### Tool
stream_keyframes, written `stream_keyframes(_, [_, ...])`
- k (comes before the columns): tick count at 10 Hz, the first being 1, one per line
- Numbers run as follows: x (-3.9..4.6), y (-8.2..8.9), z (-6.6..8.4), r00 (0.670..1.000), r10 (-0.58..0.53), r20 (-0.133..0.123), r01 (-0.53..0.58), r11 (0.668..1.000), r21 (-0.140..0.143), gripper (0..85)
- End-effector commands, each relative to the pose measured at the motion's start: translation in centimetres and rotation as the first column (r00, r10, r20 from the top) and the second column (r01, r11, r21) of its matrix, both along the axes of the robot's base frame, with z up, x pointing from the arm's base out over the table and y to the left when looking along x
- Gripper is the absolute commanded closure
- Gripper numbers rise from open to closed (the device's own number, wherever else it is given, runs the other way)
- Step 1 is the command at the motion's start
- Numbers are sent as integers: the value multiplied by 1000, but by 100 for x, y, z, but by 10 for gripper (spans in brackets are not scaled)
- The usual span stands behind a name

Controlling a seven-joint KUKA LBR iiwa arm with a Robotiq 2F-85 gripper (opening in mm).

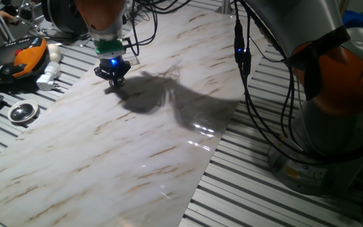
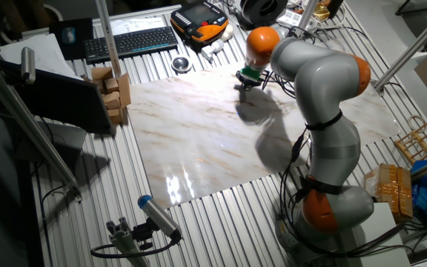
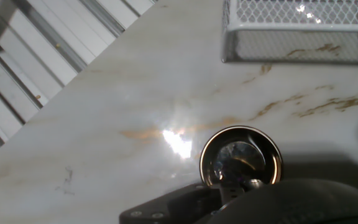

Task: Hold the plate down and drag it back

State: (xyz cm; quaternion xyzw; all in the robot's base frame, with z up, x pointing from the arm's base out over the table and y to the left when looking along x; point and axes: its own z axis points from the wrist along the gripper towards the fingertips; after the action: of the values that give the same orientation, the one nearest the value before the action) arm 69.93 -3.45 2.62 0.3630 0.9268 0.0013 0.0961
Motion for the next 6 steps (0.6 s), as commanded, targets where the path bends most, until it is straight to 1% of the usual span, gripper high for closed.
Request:
stream_keyframes(1, [-15,26,-11,1000,-3,0,3,1000,1,850])
stream_keyframes(2, [-24,43,-19,1000,-3,0,3,1000,7,850])
stream_keyframes(6, [-58,140,-4,1000,-3,-3,3,1000,16,850])
